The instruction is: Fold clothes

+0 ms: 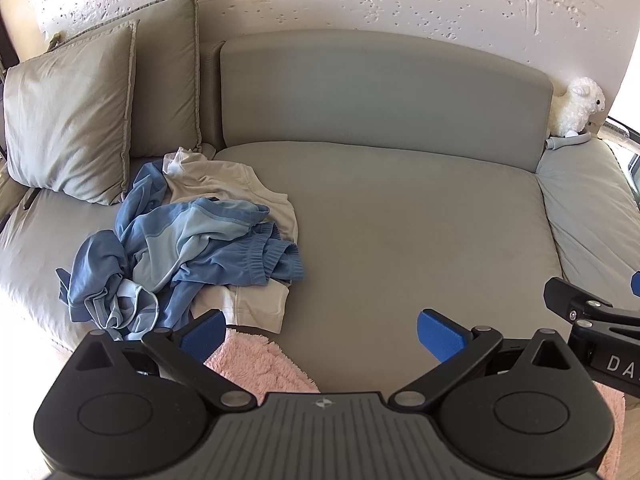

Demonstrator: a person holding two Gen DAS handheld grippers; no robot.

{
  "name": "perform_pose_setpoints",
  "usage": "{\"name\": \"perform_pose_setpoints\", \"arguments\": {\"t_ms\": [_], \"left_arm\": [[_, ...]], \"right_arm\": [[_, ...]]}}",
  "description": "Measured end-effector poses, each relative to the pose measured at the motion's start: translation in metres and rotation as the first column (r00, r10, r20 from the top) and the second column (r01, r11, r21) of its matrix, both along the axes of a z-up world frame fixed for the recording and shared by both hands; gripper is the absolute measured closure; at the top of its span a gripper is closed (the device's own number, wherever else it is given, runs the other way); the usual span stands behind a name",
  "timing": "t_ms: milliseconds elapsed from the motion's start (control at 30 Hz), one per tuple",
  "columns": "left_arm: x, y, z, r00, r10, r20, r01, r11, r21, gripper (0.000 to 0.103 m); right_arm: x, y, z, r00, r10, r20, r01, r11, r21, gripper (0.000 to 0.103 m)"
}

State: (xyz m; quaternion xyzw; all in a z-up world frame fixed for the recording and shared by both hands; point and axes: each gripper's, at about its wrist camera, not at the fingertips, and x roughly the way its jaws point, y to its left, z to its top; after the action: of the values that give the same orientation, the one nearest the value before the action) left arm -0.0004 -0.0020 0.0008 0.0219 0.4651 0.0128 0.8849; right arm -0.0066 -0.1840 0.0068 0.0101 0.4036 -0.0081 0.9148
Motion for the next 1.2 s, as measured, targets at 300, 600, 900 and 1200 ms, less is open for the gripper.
{"name": "perform_pose_setpoints", "arguments": {"t_ms": [300, 600, 900, 1200], "left_arm": [[-0.0001, 0.0027, -0.0013, 1.0, 0.002, 0.002, -0.002, 1.0, -0.002, 0.0], [-0.0001, 0.0027, -0.0013, 1.0, 0.005, 0.001, -0.005, 1.0, -0.002, 0.0], [-0.0004, 0.0042, -0.0014, 1.0, 0.01, 0.003, -0.01, 1.0, -0.003, 0.0], [-0.0005, 0.0051, -0.0017, 1.0, 0.009, 0.002, -0.009, 1.0, -0.003, 0.0]], "right_arm": [[0.0014, 0.0029, 0.0008, 1.0, -0.004, 0.001, 0.004, 1.0, -0.002, 0.0], [0.0009, -0.0002, -0.0003, 1.0, -0.003, 0.001, 0.003, 1.0, 0.001, 0.0], [0.0006, 0.0004, 0.0002, 1.0, -0.003, 0.0, 0.003, 1.0, 0.001, 0.0], [0.0, 0.0021, -0.0006, 1.0, -0.002, 0.0, 0.002, 1.0, 0.001, 0.0]]}}
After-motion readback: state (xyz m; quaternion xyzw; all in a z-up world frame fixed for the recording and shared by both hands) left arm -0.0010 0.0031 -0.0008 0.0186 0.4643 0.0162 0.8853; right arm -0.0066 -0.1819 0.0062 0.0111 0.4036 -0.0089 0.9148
